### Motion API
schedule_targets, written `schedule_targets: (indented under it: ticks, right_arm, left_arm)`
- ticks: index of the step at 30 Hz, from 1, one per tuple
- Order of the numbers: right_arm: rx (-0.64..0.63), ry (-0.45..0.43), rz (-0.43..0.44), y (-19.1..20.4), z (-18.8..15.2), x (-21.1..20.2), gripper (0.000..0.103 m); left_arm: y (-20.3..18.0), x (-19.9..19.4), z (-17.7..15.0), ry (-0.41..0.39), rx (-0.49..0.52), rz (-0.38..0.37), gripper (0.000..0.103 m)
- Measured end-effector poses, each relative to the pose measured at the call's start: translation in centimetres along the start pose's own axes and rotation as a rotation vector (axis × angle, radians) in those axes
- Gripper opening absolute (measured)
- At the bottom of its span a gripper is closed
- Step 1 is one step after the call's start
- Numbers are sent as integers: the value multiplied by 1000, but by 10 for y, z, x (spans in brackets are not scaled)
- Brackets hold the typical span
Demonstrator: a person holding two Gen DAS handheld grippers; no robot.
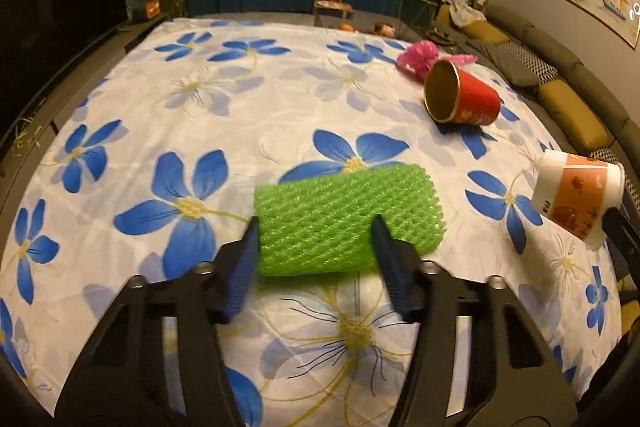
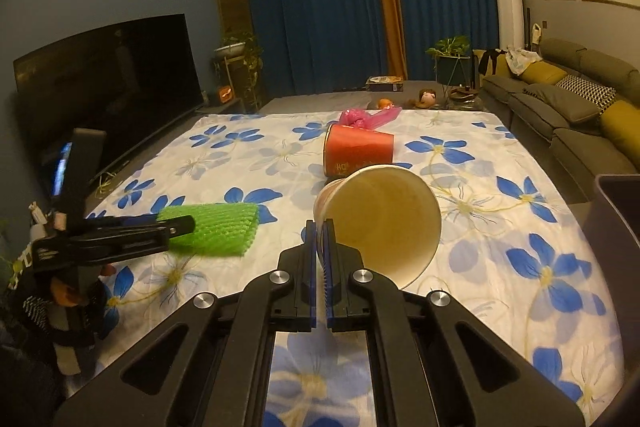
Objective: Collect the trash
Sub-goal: 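Grasp the white-orange cup with the right gripper while the left grasps the green mesh sleeve, then carry the white-orange cup and green sleeve over the grey bin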
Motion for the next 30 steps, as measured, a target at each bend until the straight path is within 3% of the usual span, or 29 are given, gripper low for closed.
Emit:
schedule_targets:
  ticks: [5, 7, 14, 20, 30]
  right_arm:
    - [6, -2, -13, 0, -4, -10, 4]
    - [12, -4, -16, 0, -5, -14, 4]
    - [30, -25, -23, -3, -9, -34, 4]
    - [34, -59, -33, -1, -10, -57, 4]
    - [28, -117, -60, -3, -9, -106, 4]
  left_arm:
    - [-6, -2, -1, -9, 15, -22, 12]
    - [-9, -4, -1, -18, 20, -25, 7]
    - [-11, -34, -3, -99, 3, -51, 5]
    - [-12, -83, -4, -195, -17, -80, 4]
    - [-55, -144, -11, -303, 52, -102, 5]
Point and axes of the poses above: each gripper's, at about its wrist camera, not at the fingertips, and x roughly the way its jaws point, y to its left, z to its top, the point moved 1 cm from there along x, roughly the way its jaws point, and after that the axes turned 5 degrees about z, right-handed, at the moved point
